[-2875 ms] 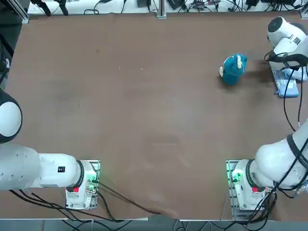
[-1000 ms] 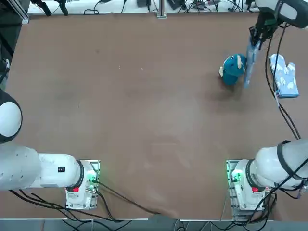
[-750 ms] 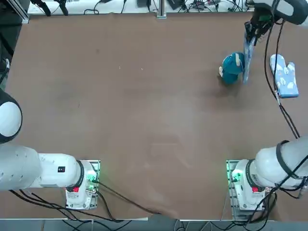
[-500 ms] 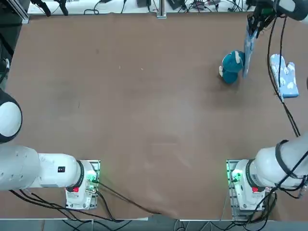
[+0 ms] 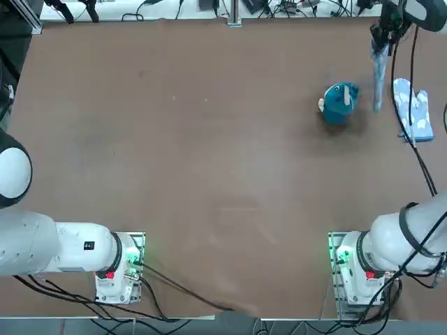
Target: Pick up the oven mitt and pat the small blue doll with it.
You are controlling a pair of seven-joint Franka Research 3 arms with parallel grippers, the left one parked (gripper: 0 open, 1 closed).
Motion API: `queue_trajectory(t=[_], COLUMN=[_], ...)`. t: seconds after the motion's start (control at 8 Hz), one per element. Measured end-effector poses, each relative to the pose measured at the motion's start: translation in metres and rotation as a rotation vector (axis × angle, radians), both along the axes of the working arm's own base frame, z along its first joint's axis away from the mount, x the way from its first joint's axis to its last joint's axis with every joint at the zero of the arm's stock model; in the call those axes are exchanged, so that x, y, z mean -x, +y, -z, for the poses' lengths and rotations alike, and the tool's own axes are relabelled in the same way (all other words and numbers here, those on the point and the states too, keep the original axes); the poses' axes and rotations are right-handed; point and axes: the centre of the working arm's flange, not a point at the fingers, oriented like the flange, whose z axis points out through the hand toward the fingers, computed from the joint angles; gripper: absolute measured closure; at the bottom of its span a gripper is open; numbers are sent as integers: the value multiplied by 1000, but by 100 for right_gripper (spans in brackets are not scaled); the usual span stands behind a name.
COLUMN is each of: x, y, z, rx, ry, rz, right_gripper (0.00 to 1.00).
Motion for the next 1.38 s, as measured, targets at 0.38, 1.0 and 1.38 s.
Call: queue_trajectory(t=[0.38, 1.0, 1.38], x=[2, -12, -6], y=[24, 18, 0], z=[11, 5, 2], rx=[-101, -63, 45], ry=[25, -92, -37], rz=[34, 104, 65], right_gripper=[97, 97, 97])
